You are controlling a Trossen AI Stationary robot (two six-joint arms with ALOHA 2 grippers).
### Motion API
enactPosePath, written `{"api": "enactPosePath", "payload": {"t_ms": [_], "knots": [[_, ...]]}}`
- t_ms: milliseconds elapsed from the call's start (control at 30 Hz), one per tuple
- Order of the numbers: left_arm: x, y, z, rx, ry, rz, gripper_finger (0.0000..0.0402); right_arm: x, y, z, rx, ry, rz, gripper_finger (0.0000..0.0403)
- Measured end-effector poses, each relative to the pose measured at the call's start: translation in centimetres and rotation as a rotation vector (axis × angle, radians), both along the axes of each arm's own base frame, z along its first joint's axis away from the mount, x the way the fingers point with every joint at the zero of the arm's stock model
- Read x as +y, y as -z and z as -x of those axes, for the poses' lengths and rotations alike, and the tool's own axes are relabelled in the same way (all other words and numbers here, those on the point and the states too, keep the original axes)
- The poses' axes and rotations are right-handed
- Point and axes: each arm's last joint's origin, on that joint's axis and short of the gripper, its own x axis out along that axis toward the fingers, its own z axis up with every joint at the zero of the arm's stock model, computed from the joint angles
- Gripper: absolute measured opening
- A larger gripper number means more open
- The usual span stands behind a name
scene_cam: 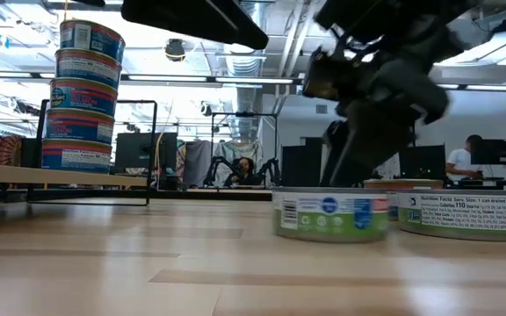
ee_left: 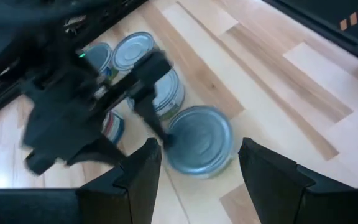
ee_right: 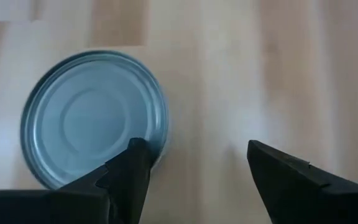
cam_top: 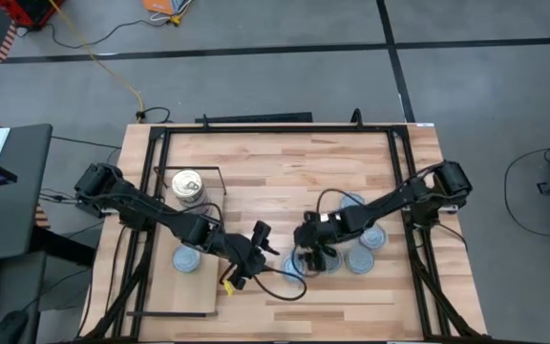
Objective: Stack canned seafood by type on shelf
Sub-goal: Stack the green and white tuna can on the green and white tuna can on the shelf
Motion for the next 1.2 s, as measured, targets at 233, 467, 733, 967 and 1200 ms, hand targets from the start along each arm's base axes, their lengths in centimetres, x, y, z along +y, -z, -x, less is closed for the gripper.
{"api": "enactPosePath", "payload": {"t_ms": [233, 467, 733, 967, 1200], "knots": [[0.2, 0.4, 0.2, 0.044, 0.009, -0.038, 0.0206, -4.7, 0.1, -0.5, 0.036, 0.049, -0.080, 0.0290], [0.5, 0.8, 0.4, 0.080, 0.013, -0.099, 0.0206, -9.5, 0.4, -0.1, 0.073, 0.074, -0.259, 0.0289], [0.9, 0.8, 0.3, 0.079, 0.042, -0.167, 0.0206, -13.3, 0.7, 1.3, 0.141, 0.140, -0.401, 0.0278], [1.7, 0.8, 0.1, 0.082, 0.019, -0.166, 0.0206, -14.1, -1.4, 2.0, 0.074, 0.170, -0.394, 0.0276], [1.8, 0.8, 0.0, 0.080, 0.009, -0.175, 0.0206, -12.8, -3.7, 2.5, 0.030, 0.178, -0.259, 0.0276]]}}
